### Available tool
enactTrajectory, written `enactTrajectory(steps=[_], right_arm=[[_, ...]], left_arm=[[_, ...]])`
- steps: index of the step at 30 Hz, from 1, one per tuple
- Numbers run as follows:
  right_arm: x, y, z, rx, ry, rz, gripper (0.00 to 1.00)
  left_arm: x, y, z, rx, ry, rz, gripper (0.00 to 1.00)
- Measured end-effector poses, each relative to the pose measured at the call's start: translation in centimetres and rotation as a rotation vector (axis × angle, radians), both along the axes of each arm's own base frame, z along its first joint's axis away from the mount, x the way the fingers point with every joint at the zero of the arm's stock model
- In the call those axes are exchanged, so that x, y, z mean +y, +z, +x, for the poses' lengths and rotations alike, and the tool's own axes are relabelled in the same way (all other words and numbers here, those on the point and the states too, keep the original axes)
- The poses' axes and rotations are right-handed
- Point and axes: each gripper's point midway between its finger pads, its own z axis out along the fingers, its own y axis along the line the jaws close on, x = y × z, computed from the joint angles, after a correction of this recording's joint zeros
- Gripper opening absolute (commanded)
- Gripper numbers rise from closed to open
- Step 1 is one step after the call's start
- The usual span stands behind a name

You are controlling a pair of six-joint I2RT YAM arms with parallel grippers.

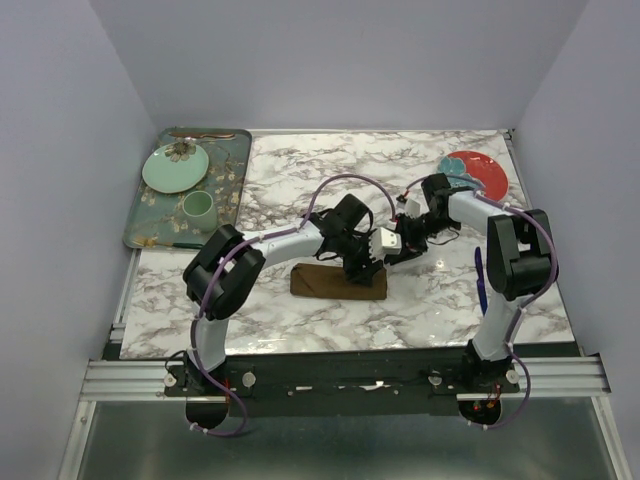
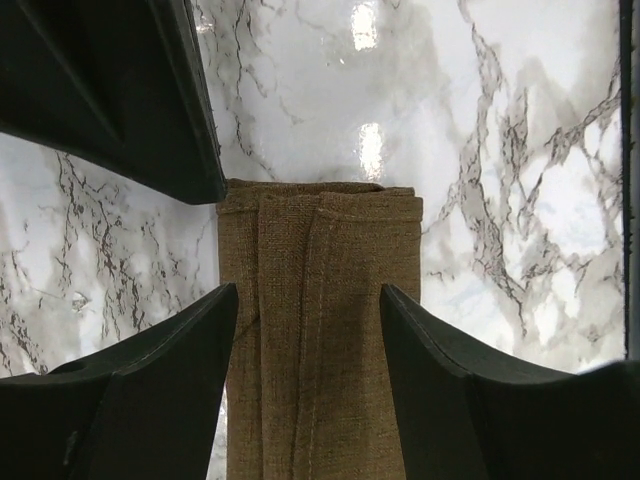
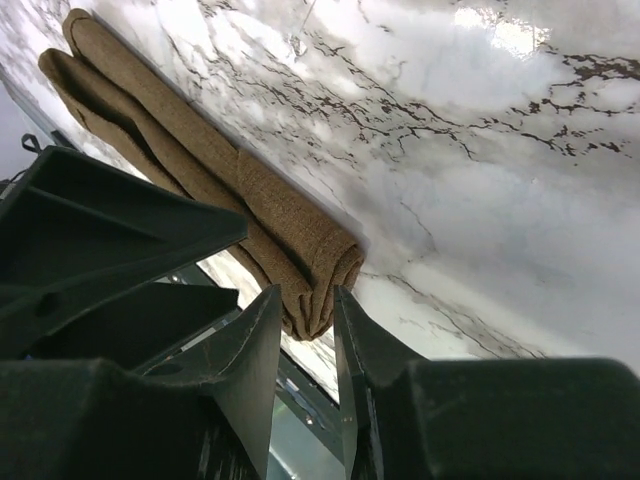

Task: Fold the napkin into a case and place the utensils inside
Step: Stuff the top corner of the smaller-rectangle-folded napkin into the folded napkin.

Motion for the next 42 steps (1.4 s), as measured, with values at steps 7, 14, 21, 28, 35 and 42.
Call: enactTrajectory(steps=[7, 14, 21, 28, 35, 42], right_arm=[[0.0, -0.6, -0.1, 0.020, 0.000, -0.004, 0.34], [0.0, -0.8, -0.3, 0.029, 0.000, -0.005, 0.34], [0.0, -1.0, -0.8, 0.049, -0.002, 0.003, 0.34], [0.3, -0.8, -0.9, 0.066, -0.013, 0.018, 0.23], [1.0, -0.9, -1.7, 0.097, -0.012, 0.013, 0.15], [2.0, -1.5, -2.8, 0.107, 0.033, -0.023, 0.15]], left_arm=[[-0.2, -1.0, 0.0, -0.030, -0.033, 0.025, 0.49], [-0.4, -1.0, -0.5, -0.035, -0.058, 0.031, 0.32], [-0.3, -1.1, -0.7, -0.037, -0.067, 0.036, 0.18], [0.0, -0.9, -0.9, -0.032, -0.064, 0.038, 0.05], [0.4, -0.2, -1.4, -0.045, -0.019, 0.032, 0.04], [0.7, -0.8, -2.5, -0.033, 0.026, 0.047, 0.04]])
